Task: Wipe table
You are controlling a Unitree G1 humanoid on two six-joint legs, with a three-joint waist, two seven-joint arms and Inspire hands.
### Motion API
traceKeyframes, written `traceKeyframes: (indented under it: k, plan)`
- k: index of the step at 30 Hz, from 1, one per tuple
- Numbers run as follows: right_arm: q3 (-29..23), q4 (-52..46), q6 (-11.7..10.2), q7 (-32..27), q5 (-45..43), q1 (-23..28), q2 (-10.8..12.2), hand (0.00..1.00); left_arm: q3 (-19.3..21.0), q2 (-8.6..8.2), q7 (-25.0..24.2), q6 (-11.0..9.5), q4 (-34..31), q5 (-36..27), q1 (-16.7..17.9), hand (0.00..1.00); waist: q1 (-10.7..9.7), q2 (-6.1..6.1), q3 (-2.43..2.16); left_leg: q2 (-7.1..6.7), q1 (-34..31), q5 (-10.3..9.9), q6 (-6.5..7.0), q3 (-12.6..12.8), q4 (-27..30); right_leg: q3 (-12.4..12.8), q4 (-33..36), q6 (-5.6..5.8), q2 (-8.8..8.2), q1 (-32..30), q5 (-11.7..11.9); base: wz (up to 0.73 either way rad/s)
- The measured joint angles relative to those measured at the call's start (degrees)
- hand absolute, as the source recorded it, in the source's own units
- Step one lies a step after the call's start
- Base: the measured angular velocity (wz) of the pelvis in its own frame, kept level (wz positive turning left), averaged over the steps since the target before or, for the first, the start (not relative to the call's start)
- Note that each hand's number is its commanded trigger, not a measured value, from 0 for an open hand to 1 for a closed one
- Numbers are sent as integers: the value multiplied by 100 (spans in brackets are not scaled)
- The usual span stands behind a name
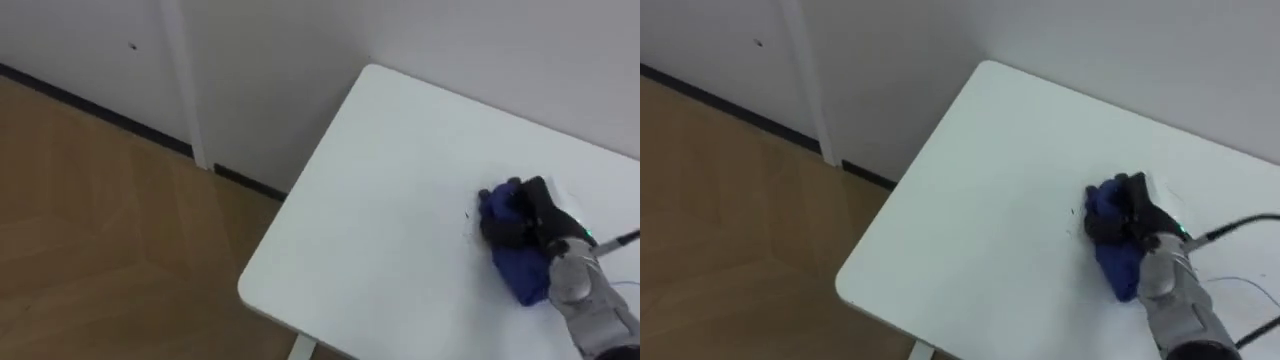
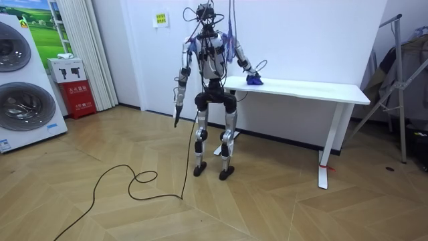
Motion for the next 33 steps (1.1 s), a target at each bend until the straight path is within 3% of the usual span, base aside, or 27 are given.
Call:
traceKeyframes:
  k: [1, 4, 8, 14, 15, 18, 20, 22, 23, 25, 26, 29, 30, 32, 33]
  plan:
    - [-196, 204, -96, -15, 159, 21, 11, 100, 5, 37, 12, -1, -16, 62, -31, 0, -126, 10, -8, -30, 17, 1, 2, -4, 2, -47, 2, 38, -34, 72, -23, 32]
    - [-924, 749, -221, -71, 344, 33, 39, 100, 126, 16, 37, -26, -48, 202, -51, 0, -328, 68, -93, -90, 63, -4, 51, 28, 4, -65, 16, 90, -99, 150, -51, 20]
    - [-1565, 881, -269, -284, 607, 444, 36, 100, 367, 20, 76, 29, -161, 262, -14, 0, -501, 98, -112, -83, 116, -79, 147, 34, 26, -52, 33, 112, -95, 279, -59, 5]
    - [-1453, 845, -229, -719, 617, 468, 36, 100, 128, -29, 203, 21, -255, 206, -77, 0, -529, 205, -164, -76, 97, -98, 135, 91, 116, -46, 37, 124, -85, 279, -51, -9]
    - [-1383, 813, -173, -755, 595, 411, 49, 100, 71, -46, 209, 19, -254, 203, -76, 0, -487, 228, -168, -69, 106, -97, 135, 119, 115, -32, 44, 124, -82, 276, -51, -19]
    - [-973, 555, 329, -892, 297, 89, 68, 100, -113, -200, 204, 23, -240, 200, -181, 0, -274, 321, -145, -10, 98, -73, 102, 331, 87, 114, 182, 111, -66, 111, -44, -46]
    - [-337, 185, 843, -824, -175, -302, 138, 100, -283, -254, 157, 34, -162, 198, -294, 0, -39, 355, -124, 68, 8, -51, 70, 590, 73, 270, 340, 45, -27, -174, -4, -65]
    - [303, -22, 1016, -642, -446, -753, 260, 100, -436, -221, 83, 41, -32, 196, -392, 0, 89, 354, -84, 110, -118, -11, 38, 701, 77, 354, 369, -28, 13, -368, 41, -34]
    - [730, -140, 1007, -472, -589, -1074, 345, 100, -484, -218, 44, 67, 9, 198, -473, 0, 142, 344, -26, 128, -200, 15, 23, 713, 81, 375, 388, -52, 27, -475, 56, -16]
    - [966, -256, 873, -248, -651, -1332, 380, 100, -533, -223, -17, 73, -22, 188, -524, 0, 264, 316, 40, 134, -241, 47, 2, 701, 86, 386, 378, -68, 47, -552, 66, 12]
    - [973, -293, 819, -173, -668, -1390, 379, 100, -545, -223, -36, 69, -34, 165, -461, 0, 397, 308, 34, 128, -280, 77, -2, 652, 85, 337, 330, -67, 44, -577, 65, 23]
    - [966, -187, 701, -175, -832, -1316, 373, 100, -520, -206, -29, 90, -47, 15, -197, 0, 458, 275, 23, 127, -287, 98, -4, 571, 35, 199, 299, -49, 26, -553, 53, 26]
    - [827, -86, 604, -202, -867, -1099, 372, 100, -512, -208, -36, 150, -54, -1, -50, 0, 399, 257, 21, 114, -292, 98, -5, 490, 40, 90, 270, -34, 13, -498, 44, 41]
    - [538, -94, 117, -438, -833, -622, 375, 100, -457, -209, -72, 193, -52, 15, 188, 0, 168, 250, 20, 55, -226, 98, -3, 340, 43, -30, 167, 4, -28, -300, 21, 48]
    - [445, -95, 29, -481, -800, -504, 380, 100, -397, -209, -80, 192, -55, 46, 213, 0, 132, 239, 11, 41, -201, 99, -3, 336, 42, -26, 139, 14, -41, -248, 15, 36]
